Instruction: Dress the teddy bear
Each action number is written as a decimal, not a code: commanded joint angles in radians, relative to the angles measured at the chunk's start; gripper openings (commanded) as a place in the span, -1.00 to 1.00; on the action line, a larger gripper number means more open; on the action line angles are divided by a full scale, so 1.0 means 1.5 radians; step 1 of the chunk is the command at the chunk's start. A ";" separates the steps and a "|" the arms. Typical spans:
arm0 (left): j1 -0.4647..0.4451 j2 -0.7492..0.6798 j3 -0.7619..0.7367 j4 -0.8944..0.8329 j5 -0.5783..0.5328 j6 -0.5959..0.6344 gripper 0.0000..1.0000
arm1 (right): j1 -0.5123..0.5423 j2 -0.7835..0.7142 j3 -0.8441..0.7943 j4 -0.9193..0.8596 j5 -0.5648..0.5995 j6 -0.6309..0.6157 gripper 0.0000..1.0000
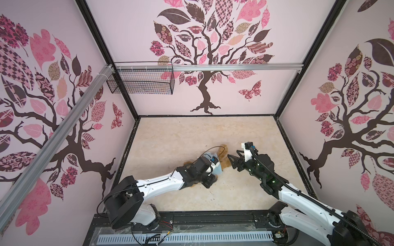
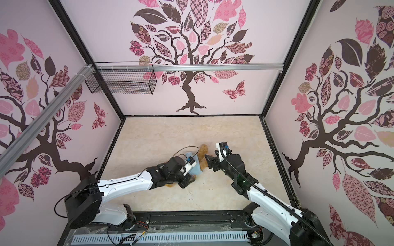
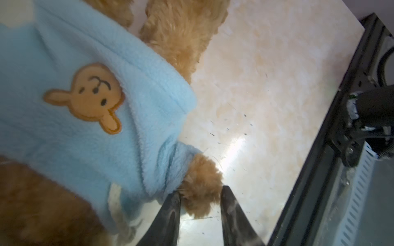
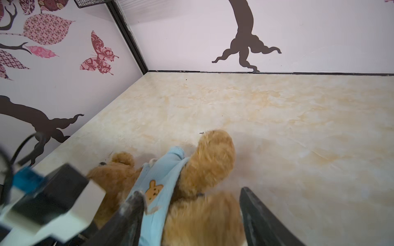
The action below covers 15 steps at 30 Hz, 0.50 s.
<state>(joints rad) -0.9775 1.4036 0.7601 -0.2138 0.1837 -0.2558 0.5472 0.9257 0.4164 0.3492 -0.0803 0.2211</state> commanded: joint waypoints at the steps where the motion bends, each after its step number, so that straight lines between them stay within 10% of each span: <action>1: -0.025 -0.067 -0.027 0.054 0.038 -0.064 -0.17 | -0.002 0.031 0.048 -0.016 -0.035 0.024 0.41; 7: -0.018 -0.230 -0.049 0.029 -0.030 -0.073 -0.04 | 0.012 0.135 0.068 0.078 -0.197 0.084 0.05; 15: 0.107 -0.318 -0.001 -0.044 -0.111 -0.087 0.47 | 0.084 0.237 0.010 0.120 -0.192 0.114 -0.24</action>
<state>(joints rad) -0.8665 0.9150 0.7212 -0.2272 0.0776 -0.3714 0.6716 1.2358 0.4713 0.4614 -0.3408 0.3428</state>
